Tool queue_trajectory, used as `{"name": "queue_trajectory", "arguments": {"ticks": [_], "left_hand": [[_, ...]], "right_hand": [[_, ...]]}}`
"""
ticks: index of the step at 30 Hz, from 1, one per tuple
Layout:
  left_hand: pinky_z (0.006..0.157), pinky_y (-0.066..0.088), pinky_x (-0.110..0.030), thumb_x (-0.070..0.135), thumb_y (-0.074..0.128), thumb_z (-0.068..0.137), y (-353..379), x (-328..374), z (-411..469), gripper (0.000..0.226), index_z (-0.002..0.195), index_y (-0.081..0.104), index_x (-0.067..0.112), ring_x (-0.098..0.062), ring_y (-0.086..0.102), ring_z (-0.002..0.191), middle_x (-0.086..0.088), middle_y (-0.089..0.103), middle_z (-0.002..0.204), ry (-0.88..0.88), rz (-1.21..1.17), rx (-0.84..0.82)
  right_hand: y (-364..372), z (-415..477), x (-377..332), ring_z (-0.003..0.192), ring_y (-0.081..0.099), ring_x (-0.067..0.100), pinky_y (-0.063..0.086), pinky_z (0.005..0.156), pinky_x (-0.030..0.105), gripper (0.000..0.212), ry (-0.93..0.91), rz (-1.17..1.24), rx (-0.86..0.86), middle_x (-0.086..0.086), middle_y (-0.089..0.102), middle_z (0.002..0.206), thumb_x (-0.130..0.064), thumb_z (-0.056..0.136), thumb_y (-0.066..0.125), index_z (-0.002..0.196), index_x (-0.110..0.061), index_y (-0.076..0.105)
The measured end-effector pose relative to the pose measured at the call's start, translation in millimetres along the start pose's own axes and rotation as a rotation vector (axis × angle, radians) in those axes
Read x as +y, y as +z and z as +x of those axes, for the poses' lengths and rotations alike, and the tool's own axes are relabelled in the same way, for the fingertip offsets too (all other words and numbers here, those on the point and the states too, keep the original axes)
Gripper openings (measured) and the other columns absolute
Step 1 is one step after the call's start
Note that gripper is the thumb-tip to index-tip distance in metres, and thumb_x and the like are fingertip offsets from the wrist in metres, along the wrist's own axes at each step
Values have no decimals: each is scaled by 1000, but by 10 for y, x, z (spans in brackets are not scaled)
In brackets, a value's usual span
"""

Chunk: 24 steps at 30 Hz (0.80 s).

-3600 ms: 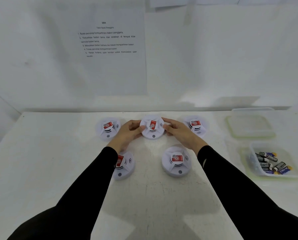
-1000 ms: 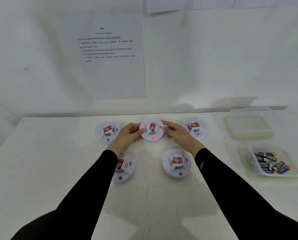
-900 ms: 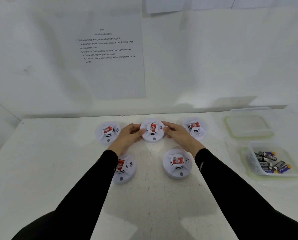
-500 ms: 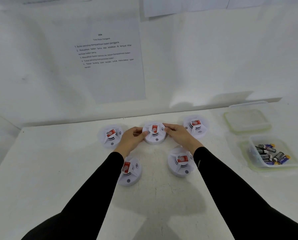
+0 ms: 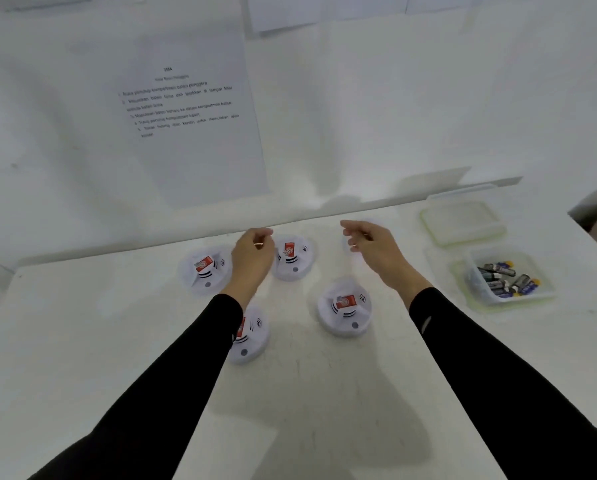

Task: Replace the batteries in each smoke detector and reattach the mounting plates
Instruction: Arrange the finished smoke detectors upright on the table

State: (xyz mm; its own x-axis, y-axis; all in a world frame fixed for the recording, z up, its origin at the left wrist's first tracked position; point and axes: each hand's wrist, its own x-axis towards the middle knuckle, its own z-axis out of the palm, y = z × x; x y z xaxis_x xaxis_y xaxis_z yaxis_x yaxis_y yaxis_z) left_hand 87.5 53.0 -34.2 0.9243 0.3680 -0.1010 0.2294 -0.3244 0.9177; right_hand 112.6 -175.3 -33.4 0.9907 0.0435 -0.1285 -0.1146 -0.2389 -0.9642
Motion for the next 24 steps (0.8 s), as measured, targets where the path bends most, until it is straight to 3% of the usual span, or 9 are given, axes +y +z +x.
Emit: {"name": "queue_trajectory", "arguments": {"ticks": [5, 8, 10, 11, 13, 15, 18, 21, 24], "left_hand": [[73, 53, -18, 17, 47, 102, 519, 304, -162, 17, 111, 62, 19, -18, 62, 95, 1, 65, 106, -9, -111, -210], [104, 46, -31, 28, 42, 105, 872, 421, -220, 23, 121, 56, 21, -15, 56, 116, -1, 61, 131, -49, -110, -357], [112, 30, -27, 38, 33, 107, 1061, 508, -251, 37, 138, 48, 24, -8, 45, 125, 4, 49, 145, -76, -54, -413], [108, 23, -22, 40, 29, 108, 1149, 553, -249, 44, 147, 40, 23, -4, 39, 124, 5, 42, 150, -94, -31, -427], [107, 21, -24, 42, 22, 108, 1267, 615, -234, 54, 156, 23, 18, -4, 35, 128, 3, 28, 159, -134, -20, -422], [116, 19, -29, 54, 18, 105, 1340, 621, -187, 63, 158, 16, 20, -11, 34, 140, 4, 22, 162, -173, -25, -424], [117, 29, -35, 79, 21, 87, 1452, 432, 30, 88, 152, 37, 22, -15, 51, 128, 1, 45, 152, -273, -84, -410], [88, 52, -29, 60, 20, 102, 1482, 488, 0, 57, 128, 52, 20, -18, 64, 101, -5, 67, 114, -333, -167, -365], [76, 57, -26, 51, 26, 106, 1526, 479, -51, 50, 129, 55, 17, -21, 68, 103, -8, 68, 119, -325, -171, -428]], "right_hand": [[-519, 23, 215, 99, 60, 20, 50, 94, 33, 30, 79, 5, 252, -3, 61, 102, -6, 97, 41, 115, -13, 64], [-593, 24, 404, 108, 60, 26, 50, 96, 39, 39, 282, -5, 239, 5, 58, 115, -12, 95, 39, 131, -8, 54], [-570, -38, 481, 89, 58, 26, 51, 80, 37, 35, 330, 25, 175, 9, 59, 104, -10, 90, 40, 121, -13, 57], [-565, -67, 489, 78, 52, 23, 47, 67, 33, 26, 320, 10, 137, 10, 56, 89, -8, 86, 40, 103, -20, 56], [-571, -77, 499, 67, 35, 19, 29, 50, 23, 17, 273, -64, 58, 7, 39, 72, -3, 80, 37, 79, -15, 49], [-588, -47, 507, 63, 28, 16, 22, 41, 16, 21, 229, -85, -2, 6, 36, 71, 5, 81, 35, 75, -6, 51], [-637, 65, 516, 63, 41, 12, 32, 44, 10, 34, 206, -68, -60, 10, 55, 86, 2, 85, 36, 104, -5, 64], [-703, 198, 541, 68, 49, 14, 40, 50, 15, 41, 200, -24, -57, 19, 60, 110, -6, 82, 41, 118, -8, 61], [-809, 296, 516, 91, 57, 17, 51, 75, 23, 59, 198, 39, -116, 10, 53, 121, -7, 86, 48, 143, -19, 41]]}}
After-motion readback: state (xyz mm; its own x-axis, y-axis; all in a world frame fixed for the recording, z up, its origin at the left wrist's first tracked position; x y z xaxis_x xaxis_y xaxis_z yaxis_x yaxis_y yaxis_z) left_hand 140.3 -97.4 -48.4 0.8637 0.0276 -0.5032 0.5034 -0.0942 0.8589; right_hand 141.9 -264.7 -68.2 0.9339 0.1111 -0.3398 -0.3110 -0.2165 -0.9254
